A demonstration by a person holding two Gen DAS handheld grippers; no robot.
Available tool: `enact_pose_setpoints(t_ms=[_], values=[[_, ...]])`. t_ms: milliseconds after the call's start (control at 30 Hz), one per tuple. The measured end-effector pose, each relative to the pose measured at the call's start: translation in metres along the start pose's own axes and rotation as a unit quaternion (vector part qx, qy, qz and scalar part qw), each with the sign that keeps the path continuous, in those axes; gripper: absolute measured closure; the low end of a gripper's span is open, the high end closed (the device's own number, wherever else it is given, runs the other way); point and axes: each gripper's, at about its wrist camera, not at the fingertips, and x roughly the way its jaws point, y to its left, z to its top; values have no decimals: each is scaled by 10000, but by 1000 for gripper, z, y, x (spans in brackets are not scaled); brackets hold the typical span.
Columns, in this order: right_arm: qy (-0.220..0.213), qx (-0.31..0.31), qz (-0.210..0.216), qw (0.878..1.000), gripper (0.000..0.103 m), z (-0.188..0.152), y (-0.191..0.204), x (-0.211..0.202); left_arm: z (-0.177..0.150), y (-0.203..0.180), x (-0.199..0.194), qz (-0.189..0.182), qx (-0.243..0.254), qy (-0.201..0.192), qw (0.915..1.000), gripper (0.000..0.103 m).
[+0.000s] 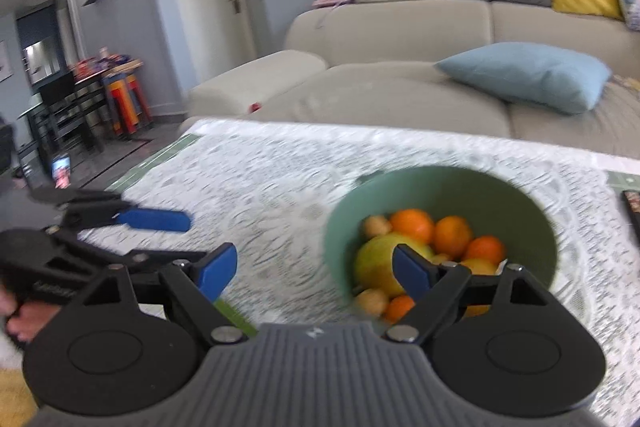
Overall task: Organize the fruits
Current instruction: 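Move both tools from the colander to the green cucumber on the table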
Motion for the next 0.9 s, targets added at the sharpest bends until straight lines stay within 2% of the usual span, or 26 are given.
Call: enact_pose_setpoints(t_ms=[133,367,567,733,900], values=[[221,-151,233,9994,17,-16,16,2,-12,0,-1,84,279,220,9993,24],[721,-561,210,9956,16,-41,33,18,-33,2,0,163,721,601,9955,19],[1018,-729,151,9920,17,-52,35,31,-45,13,8,419,761,1072,9904,17],[1217,-688,192,9900,19,-57,35,42,-55,19,21,777,819,1523,9819,17],[1435,-597,156,9877,23,-61,34,54,-60,23,27,761,820,1669,9796,17]])
